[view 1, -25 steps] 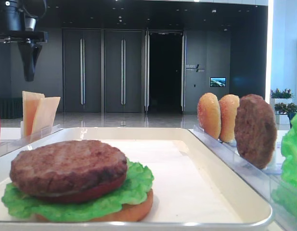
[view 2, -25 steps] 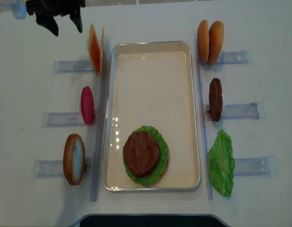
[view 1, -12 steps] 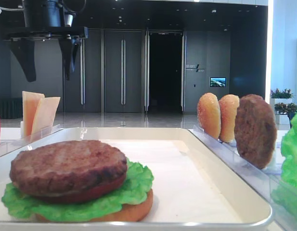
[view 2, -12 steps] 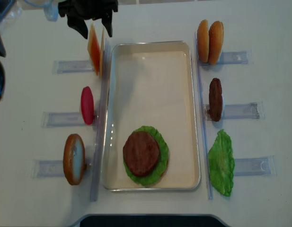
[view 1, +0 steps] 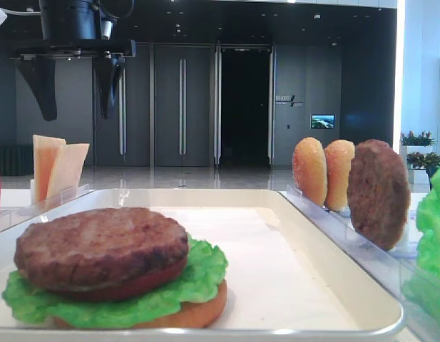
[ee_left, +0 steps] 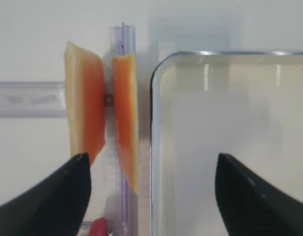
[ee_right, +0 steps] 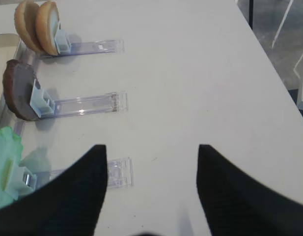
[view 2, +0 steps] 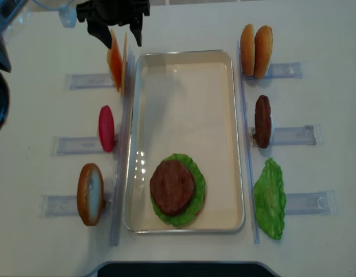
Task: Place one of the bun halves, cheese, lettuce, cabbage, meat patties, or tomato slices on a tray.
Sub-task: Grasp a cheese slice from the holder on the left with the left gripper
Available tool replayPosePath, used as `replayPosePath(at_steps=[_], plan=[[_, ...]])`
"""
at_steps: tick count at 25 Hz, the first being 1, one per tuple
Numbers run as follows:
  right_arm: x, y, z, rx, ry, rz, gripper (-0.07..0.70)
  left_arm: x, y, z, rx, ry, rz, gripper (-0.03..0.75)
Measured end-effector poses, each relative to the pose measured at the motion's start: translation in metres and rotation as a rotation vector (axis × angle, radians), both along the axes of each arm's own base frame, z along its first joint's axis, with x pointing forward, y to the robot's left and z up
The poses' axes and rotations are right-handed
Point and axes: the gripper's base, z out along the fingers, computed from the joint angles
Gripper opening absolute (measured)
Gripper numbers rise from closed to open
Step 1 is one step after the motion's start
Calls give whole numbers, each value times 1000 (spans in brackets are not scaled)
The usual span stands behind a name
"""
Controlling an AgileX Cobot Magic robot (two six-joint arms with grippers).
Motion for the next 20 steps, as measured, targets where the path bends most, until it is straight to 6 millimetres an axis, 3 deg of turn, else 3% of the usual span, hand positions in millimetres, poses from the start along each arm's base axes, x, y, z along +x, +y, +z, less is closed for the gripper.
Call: replayPosePath(at_steps=[4,15,20], plan=[[0,0,0,0,0,0,417,2,0,-4,5,7,3,597],[0,0,0,1,0,-1,417,12,-3,-41,39,71,-2,596],[0,0,0,1,0,-1,417,15,-2,-46,65,72,-9,505]])
